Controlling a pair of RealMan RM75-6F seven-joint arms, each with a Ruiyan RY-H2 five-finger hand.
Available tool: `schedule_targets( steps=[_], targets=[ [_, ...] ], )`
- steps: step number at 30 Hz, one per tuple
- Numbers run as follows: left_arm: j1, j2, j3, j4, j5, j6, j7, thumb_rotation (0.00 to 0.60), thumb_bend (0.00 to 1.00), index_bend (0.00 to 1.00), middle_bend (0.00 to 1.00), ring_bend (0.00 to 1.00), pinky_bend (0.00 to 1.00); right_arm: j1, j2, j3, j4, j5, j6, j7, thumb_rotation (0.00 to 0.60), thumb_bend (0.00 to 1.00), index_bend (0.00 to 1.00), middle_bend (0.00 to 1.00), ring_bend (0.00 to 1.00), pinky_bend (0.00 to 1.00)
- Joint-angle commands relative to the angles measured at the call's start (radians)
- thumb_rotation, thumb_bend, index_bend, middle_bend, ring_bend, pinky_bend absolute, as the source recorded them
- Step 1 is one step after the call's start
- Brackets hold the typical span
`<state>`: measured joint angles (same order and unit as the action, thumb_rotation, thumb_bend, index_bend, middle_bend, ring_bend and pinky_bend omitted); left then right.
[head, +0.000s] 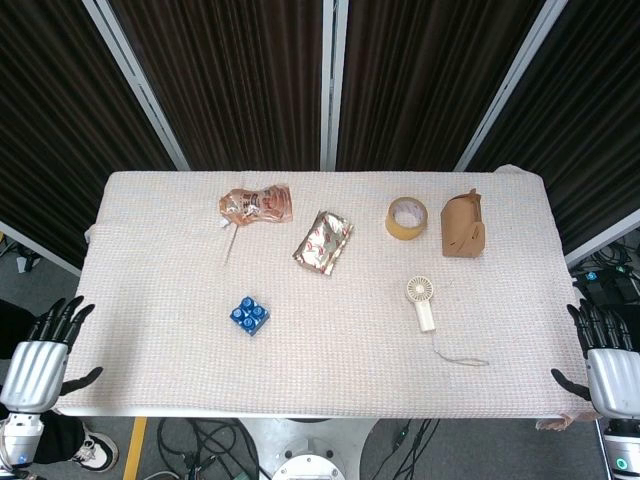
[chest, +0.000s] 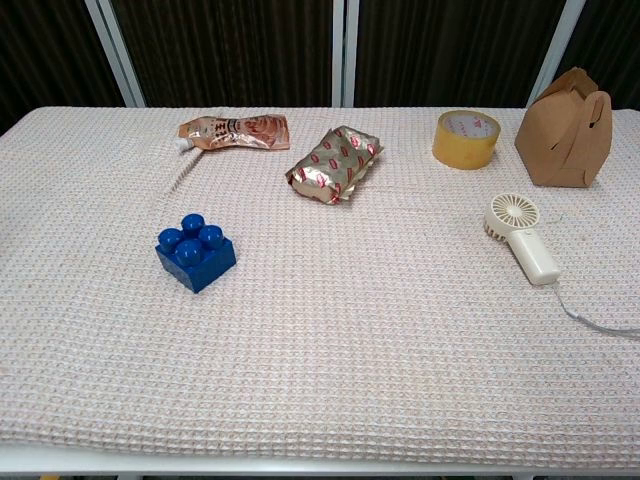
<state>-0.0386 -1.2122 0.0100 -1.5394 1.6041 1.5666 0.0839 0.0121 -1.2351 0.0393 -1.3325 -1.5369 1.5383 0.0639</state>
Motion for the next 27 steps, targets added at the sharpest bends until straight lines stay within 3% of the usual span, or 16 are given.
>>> schedule_targets(
  steps=[1,10,16,18,23,25,27],
  targets=[
    [-0.001,0.002,0.000,0.000,0.002,-0.002,-0.001,0.600,0.00,0.11,0.04,0.00,0.17,-0.002,-0.001,-0.001,-0.001,-0.001,0.002,-0.004,0.600,0.03,0.00,0.00,0.00,0.00],
    [-0.007,0.000,-0.001,-0.010,0.015,0.000,0.006,0.600,0.00,0.11,0.04,0.00,0.17,0.001,-0.004,-0.008,-0.009,-0.021,0.010,-0.009,0.600,0.03,0.00,0.00,0.00,0.00],
    [-0.013,0.000,0.000,-0.020,0.019,-0.009,0.013,0.600,0.00,0.11,0.04,0.00,0.17,0.004,0.001,-0.016,-0.028,-0.046,0.021,-0.012,0.600,0.13,0.00,0.00,0.00,0.00],
    [-0.016,0.004,-0.001,-0.026,0.017,-0.014,0.015,0.600,0.00,0.11,0.04,0.00,0.17,0.004,0.003,-0.018,-0.041,-0.049,0.022,-0.013,0.600,0.25,0.00,0.00,0.00,0.00],
    [-0.025,0.012,-0.007,-0.024,0.017,-0.020,0.009,0.600,0.00,0.11,0.04,0.00,0.17,0.009,-0.003,-0.022,-0.051,-0.064,0.023,-0.010,0.600,0.85,0.00,0.00,0.00,0.00],
    [-0.025,0.010,-0.003,-0.020,0.013,-0.027,0.002,0.600,0.00,0.11,0.04,0.00,0.17,0.011,-0.011,-0.026,-0.052,-0.069,0.021,-0.001,0.600,0.98,0.00,0.00,0.00,0.00],
    [-0.023,0.002,0.002,-0.012,0.017,-0.025,-0.009,0.600,0.00,0.11,0.04,0.00,0.17,0.015,-0.011,-0.032,-0.048,-0.076,0.013,-0.007,0.600,1.00,0.00,0.01,0.00,0.02]
  ],
)
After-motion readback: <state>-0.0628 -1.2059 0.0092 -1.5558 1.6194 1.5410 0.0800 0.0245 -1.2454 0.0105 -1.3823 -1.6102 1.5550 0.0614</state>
